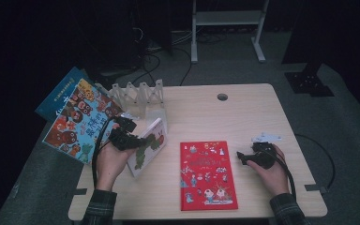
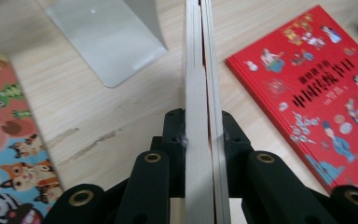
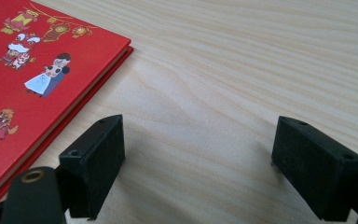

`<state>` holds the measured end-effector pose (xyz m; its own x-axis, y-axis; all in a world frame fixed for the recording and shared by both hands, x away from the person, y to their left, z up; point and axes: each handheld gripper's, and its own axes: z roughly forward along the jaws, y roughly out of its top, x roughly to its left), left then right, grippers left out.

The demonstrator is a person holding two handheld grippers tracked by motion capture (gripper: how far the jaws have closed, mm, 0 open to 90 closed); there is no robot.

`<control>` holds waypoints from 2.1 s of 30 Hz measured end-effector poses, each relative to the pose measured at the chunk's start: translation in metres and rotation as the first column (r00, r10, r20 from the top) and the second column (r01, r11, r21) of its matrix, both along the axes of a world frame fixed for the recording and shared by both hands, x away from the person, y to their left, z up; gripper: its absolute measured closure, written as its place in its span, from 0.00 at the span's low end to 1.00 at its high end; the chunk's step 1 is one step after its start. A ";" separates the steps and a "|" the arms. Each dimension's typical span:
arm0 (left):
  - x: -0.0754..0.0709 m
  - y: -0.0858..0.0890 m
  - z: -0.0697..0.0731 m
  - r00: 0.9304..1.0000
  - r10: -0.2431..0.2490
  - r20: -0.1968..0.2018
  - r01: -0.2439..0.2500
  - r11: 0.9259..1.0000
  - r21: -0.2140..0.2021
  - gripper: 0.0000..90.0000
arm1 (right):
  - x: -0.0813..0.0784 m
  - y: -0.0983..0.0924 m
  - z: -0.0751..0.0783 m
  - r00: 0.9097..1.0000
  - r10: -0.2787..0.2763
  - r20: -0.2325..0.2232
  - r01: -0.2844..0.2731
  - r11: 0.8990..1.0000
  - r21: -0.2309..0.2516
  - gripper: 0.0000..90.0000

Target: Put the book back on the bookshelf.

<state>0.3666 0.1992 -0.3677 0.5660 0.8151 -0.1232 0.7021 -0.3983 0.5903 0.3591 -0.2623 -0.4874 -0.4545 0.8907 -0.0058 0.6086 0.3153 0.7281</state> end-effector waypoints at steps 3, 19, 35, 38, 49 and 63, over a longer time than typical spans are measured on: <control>0.006 0.004 -0.002 1.000 0.020 0.007 -0.019 1.000 -0.005 0.85 | 0.000 0.000 0.000 1.000 0.000 0.000 0.000 1.000 0.000 0.18; 0.048 0.001 -0.006 0.990 0.093 0.102 -0.095 0.995 0.017 0.85 | 0.000 0.000 0.000 1.000 0.000 0.000 0.000 1.000 0.000 0.18; 0.091 -0.007 -0.010 0.977 0.147 0.152 -0.148 0.989 -0.007 0.85 | 0.000 0.000 0.000 1.000 0.000 0.000 0.000 1.000 0.000 0.18; 0.096 -0.010 -0.012 0.975 0.158 0.159 -0.159 0.987 -0.010 0.85 | 0.000 0.000 0.000 1.000 0.000 0.000 0.000 1.000 0.000 0.18; 0.110 -0.016 -0.018 0.969 0.184 0.164 -0.183 0.983 -0.023 0.85 | 0.000 0.000 0.000 1.000 0.000 0.000 0.000 1.000 0.000 0.18; 0.113 -0.018 -0.021 0.974 0.178 0.140 -0.175 0.984 -0.030 0.83 | 0.000 0.000 0.000 1.000 0.000 0.000 0.000 1.000 0.000 0.18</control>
